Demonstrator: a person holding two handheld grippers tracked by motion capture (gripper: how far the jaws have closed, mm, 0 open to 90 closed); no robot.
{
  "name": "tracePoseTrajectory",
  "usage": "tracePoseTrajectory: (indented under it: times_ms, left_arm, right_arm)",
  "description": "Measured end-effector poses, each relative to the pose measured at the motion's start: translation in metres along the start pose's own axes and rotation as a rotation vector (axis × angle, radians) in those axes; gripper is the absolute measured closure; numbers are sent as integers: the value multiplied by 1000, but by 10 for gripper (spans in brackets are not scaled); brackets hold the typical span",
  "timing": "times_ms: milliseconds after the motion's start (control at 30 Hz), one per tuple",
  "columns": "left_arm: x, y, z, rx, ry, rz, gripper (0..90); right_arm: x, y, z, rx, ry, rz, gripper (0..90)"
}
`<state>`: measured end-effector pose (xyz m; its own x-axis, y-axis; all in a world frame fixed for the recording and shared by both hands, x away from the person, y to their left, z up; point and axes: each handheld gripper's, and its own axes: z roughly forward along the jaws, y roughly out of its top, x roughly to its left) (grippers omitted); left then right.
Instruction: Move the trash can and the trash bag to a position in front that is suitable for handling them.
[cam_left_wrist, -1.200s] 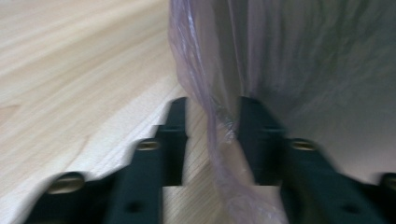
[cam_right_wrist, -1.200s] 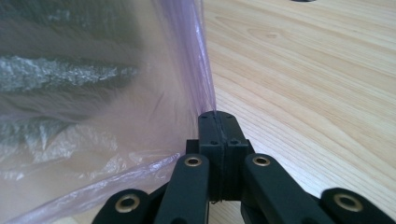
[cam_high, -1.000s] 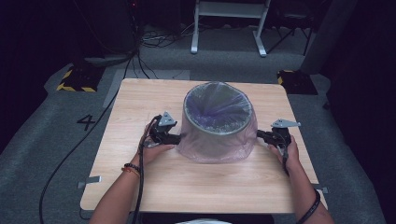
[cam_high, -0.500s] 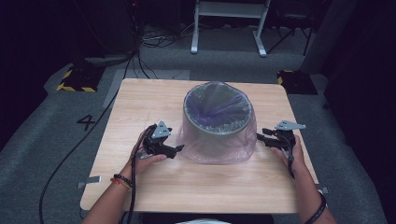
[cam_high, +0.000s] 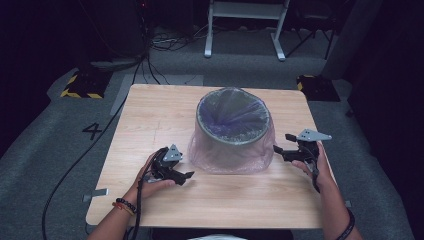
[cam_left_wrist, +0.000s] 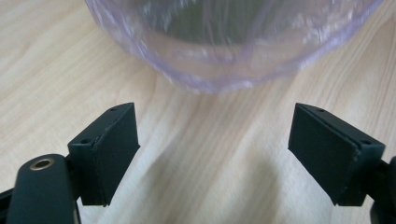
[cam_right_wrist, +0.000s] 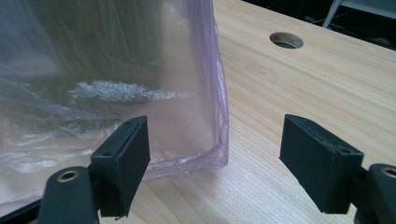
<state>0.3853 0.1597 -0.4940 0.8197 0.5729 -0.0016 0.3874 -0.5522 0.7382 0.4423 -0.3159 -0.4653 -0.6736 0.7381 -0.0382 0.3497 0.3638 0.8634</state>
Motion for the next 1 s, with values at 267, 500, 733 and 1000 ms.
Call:
tracePoseTrajectory:
  times_ms: [267,500,733,1000]
  left_arm:
    - [-6,-12,1,34,22,-13,153]
    - [-6,-13,0,37,22,-25,152]
    - [-6,-13,0,38,14,-27,146]
    - [-5,-13,0,39,10,-21,146]
  right_arm:
    - [2,7,-9,-54,17,10,215]
    - [3,21,-21,-100,39,4,212]
    - [12,53,-34,-146,46,-33,212]
    - [18,75,-38,-184,48,-45,212]
